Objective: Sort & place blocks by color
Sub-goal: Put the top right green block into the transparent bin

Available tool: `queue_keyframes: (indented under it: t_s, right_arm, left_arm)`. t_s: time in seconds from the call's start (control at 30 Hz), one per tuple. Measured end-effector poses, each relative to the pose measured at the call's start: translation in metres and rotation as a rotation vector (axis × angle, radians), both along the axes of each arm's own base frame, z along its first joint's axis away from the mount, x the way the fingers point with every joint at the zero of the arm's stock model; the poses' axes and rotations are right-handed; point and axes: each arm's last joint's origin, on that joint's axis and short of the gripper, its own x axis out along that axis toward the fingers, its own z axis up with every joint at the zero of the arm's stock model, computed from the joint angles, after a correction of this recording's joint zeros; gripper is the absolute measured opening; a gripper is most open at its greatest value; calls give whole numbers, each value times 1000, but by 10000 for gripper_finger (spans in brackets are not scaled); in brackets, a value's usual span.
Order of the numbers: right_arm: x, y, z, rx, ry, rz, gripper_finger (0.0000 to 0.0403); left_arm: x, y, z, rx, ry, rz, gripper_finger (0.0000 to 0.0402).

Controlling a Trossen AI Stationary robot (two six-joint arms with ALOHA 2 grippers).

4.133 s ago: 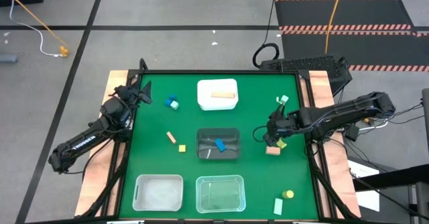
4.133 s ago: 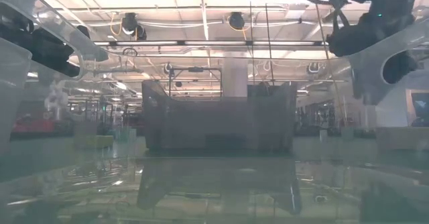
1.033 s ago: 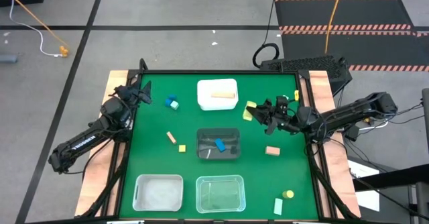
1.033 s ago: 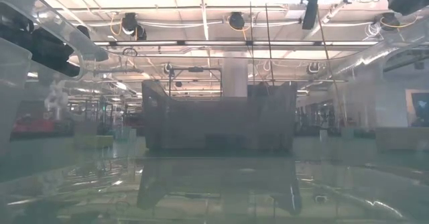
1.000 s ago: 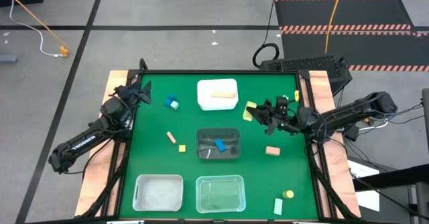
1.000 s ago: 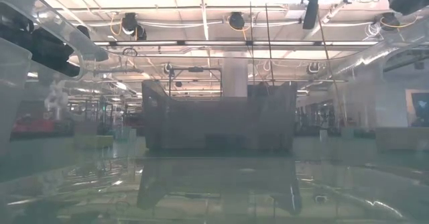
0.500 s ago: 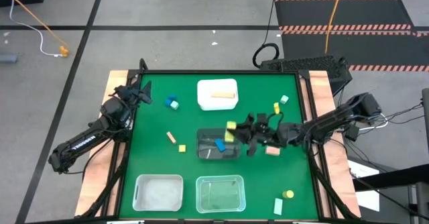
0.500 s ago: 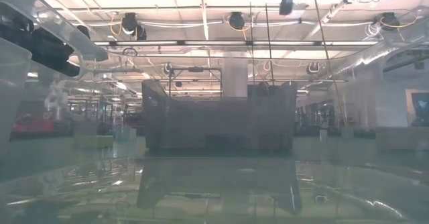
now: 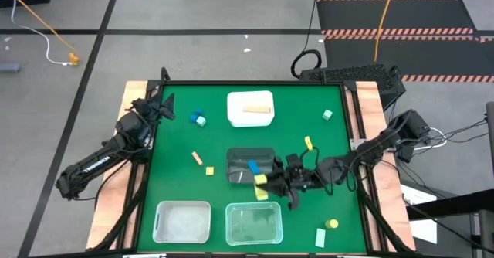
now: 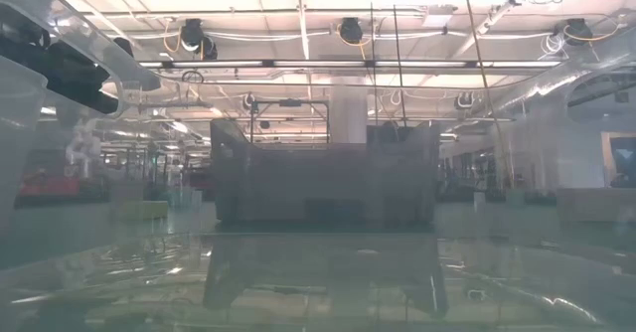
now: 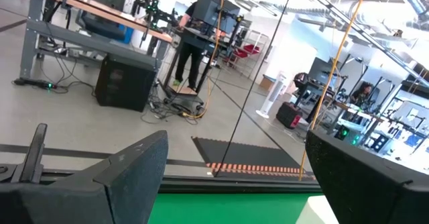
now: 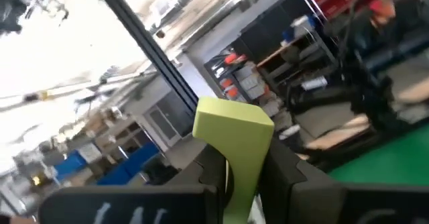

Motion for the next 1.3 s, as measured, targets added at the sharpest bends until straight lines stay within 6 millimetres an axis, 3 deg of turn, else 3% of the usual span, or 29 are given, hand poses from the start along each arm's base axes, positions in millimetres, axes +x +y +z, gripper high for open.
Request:
queue_keyframes:
  t_s: [0.23, 0.47, 0.7, 0.97, 1.3]
  right_arm:
    - [-18, 47, -21, 52, 94, -38, 40]
    - [-20, 70, -52, 71, 187, -50, 40]
    - [-12, 77, -89, 104, 309, -53, 40]
    - [-12, 78, -96, 100, 339, -57, 52]
    - [-12, 77, -103, 99, 401, -61, 128]
  left_arm:
    - [0, 0, 0, 0, 0, 0, 351]
    - [0, 0, 0, 0, 0, 1, 351]
    - [0, 0, 0, 0, 0, 1, 351]
    - [0, 0, 0, 0, 0, 0, 351]
    - [0, 0, 0, 0, 0, 0, 351]
